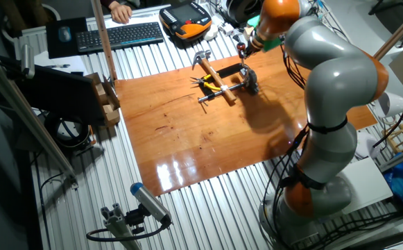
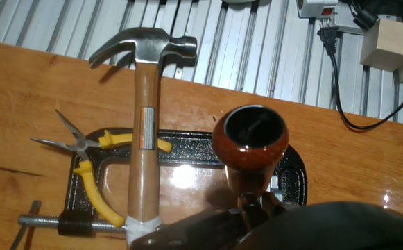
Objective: Pull up the lever
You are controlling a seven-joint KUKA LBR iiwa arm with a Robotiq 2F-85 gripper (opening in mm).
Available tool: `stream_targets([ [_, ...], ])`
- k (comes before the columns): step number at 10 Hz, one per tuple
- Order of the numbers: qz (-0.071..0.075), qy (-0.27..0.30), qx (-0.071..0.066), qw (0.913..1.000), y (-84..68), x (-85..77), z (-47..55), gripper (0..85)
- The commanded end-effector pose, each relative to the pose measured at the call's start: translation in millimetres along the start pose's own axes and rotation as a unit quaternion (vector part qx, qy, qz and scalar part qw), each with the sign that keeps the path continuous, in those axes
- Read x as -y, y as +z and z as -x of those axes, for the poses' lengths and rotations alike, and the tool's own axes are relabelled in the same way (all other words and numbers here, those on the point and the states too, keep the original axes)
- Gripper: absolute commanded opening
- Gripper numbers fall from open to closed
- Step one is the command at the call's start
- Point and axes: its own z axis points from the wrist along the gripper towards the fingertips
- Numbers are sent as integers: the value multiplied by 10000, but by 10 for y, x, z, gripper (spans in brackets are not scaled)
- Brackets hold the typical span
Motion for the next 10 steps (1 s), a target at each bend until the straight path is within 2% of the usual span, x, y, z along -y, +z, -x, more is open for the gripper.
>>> stream_targets([
  [1,-12,-12,13,10000,-11,43,-19,0],
  [3,35,-88,-54,9999,-111,181,5,0],
  [5,65,-132,-141,9998,-220,317,87,0],
  [7,118,-41,-145,9998,-288,411,140,0],
  [9,113,182,-140,9997,-376,442,277,0],
  [10,56,244,-129,9996,-379,434,352,0],
])
